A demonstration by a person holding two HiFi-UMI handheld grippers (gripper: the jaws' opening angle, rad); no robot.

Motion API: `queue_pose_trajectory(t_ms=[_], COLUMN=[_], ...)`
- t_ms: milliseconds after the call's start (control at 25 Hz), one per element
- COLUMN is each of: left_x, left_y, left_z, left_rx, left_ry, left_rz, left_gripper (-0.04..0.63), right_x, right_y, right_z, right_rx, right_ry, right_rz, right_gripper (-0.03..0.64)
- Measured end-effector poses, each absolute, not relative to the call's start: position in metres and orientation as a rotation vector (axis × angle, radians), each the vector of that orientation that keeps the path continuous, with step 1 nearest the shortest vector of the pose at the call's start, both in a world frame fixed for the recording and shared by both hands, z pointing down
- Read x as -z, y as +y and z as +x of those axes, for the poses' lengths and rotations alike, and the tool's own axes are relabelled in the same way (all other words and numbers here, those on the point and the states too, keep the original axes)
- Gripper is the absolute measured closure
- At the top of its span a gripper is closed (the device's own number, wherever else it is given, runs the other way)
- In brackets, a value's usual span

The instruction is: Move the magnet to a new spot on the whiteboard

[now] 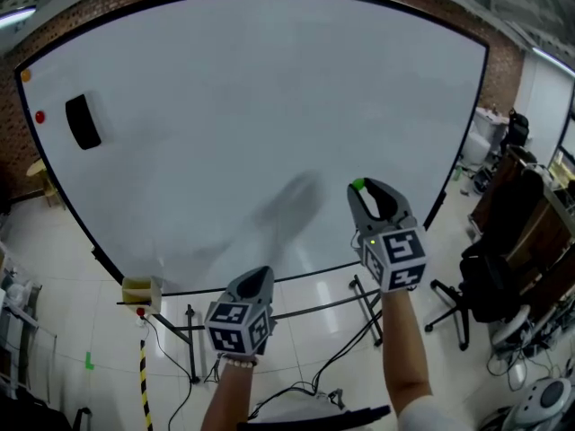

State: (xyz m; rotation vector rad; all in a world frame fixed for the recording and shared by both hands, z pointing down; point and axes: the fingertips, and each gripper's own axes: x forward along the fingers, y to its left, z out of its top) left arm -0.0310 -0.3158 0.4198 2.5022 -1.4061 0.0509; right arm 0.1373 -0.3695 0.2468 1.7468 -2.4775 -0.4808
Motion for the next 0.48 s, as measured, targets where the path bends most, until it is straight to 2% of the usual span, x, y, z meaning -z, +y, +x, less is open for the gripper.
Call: queue_pose_trajectory(t_ms=[480], left_x=[-0.424], left_y=[-0.317], left_z=[-0.056], left_rx=[-0.026], left_ry=[-1.462], left_rz=[2.450], left_gripper=[0.597], right_x=[-0.230], right_y=[-0.442], right_z=[0.110], right_rx=[0.554], right_ry=[-2.373], right_rz=[1.713], right_gripper=[0.479])
